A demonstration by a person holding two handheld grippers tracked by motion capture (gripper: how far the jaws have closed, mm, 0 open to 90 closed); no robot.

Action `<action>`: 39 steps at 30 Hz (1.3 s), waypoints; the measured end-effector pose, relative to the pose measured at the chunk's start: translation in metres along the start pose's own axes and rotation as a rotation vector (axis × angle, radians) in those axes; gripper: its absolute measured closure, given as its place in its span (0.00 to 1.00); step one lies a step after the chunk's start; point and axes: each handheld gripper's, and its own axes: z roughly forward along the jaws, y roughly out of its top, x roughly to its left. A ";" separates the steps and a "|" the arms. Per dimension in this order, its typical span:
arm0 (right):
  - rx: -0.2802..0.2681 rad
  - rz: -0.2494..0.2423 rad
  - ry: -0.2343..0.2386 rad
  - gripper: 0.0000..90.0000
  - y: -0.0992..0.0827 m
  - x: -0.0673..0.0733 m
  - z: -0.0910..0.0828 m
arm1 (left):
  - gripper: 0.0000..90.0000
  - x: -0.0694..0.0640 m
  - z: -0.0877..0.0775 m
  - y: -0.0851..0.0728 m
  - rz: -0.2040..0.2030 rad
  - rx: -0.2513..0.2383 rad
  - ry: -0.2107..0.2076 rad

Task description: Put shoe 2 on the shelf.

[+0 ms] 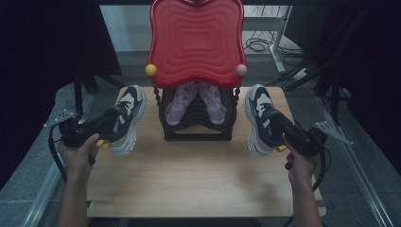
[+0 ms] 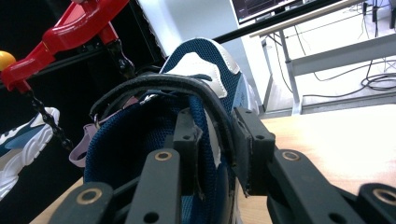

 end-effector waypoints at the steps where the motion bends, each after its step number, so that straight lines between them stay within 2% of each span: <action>1: -0.002 0.005 0.001 0.80 0.001 0.000 0.000 | 0.79 0.000 0.001 0.001 -0.002 -0.001 0.000; 7: -0.011 0.005 0.000 0.80 0.005 0.001 0.003 | 0.79 0.001 0.005 0.006 -0.006 -0.014 0.010; 16: -0.032 0.008 0.006 0.80 0.019 0.004 0.010 | 0.79 -0.003 0.009 0.024 0.000 -0.044 0.005; 26: -0.038 0.016 0.005 0.80 0.030 0.003 0.018 | 0.79 -0.005 0.012 0.036 -0.014 -0.065 -0.005; 39: -0.043 -0.002 0.004 0.80 0.046 0.010 0.027 | 0.79 -0.005 0.014 0.050 -0.023 -0.095 -0.007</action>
